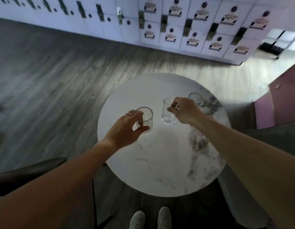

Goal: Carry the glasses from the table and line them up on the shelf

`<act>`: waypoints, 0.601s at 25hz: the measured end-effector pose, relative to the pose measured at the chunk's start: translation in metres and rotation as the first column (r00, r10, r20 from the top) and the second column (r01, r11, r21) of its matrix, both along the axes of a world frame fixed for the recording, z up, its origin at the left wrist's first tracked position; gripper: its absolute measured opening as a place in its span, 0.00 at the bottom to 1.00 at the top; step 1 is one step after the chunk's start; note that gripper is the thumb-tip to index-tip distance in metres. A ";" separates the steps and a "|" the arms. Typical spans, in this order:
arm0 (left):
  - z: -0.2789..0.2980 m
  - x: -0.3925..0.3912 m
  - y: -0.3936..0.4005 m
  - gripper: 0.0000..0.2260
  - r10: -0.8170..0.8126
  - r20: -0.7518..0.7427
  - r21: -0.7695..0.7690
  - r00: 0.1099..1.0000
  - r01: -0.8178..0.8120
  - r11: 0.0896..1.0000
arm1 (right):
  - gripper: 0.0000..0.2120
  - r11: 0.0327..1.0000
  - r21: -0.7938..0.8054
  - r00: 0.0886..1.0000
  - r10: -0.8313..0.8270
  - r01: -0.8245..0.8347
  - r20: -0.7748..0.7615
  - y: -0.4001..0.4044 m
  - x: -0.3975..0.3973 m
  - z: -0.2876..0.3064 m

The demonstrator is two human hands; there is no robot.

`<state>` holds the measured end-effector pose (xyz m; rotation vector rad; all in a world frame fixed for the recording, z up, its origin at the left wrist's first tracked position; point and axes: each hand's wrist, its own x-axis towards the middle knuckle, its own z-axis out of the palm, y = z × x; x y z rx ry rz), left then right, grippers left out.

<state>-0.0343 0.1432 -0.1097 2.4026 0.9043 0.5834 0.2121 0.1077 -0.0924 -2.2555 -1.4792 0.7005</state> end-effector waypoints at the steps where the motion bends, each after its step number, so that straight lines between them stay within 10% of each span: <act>1: 0.018 0.007 0.006 0.14 -0.011 0.029 -0.005 1.000 0.011 1.000 | 0.10 0.999 0.023 0.999 -0.033 0.033 -0.006 -0.010 0.005 0.021; 8: 0.158 0.105 -0.016 0.11 -0.253 0.181 -0.036 0.950 0.263 0.964 | 0.12 0.917 0.279 0.950 -0.309 0.285 0.043 -0.130 0.045 0.204; 15: 0.283 0.231 -0.175 0.14 -0.628 0.305 0.065 0.716 0.642 0.764 | 0.11 0.728 0.420 0.745 -0.648 0.542 0.161 -0.354 0.054 0.324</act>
